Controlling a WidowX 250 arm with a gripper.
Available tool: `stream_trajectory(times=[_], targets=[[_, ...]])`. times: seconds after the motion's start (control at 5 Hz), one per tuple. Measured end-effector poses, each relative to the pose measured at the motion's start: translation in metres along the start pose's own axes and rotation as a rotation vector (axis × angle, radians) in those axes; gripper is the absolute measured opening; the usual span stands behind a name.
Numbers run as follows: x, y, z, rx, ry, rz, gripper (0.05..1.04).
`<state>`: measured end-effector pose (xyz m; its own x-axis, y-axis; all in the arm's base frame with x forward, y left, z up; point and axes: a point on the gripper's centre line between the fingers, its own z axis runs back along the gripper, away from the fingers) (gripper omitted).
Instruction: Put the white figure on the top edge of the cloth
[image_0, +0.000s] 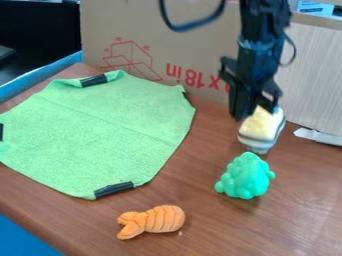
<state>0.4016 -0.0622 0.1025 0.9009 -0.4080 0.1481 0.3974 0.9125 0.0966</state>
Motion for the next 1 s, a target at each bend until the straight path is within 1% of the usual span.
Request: stream_trajectory(times=[0.2,0.4,0.6,0.8,1.0], targets=[[-0.015,0.022,0.019,-0.006,-0.063,0.028,0.065],[-0.025,0.042,0.022,-0.056,-0.094,0.025,0.197],[-0.025,0.036,0.024,-0.131,-0.108,0.018,0.438],[-0.013,0.027,0.017,-0.194,-0.162,0.081,0.742],[0.003,0.020,0.004,-0.210,-0.148,0.128,0.984]])
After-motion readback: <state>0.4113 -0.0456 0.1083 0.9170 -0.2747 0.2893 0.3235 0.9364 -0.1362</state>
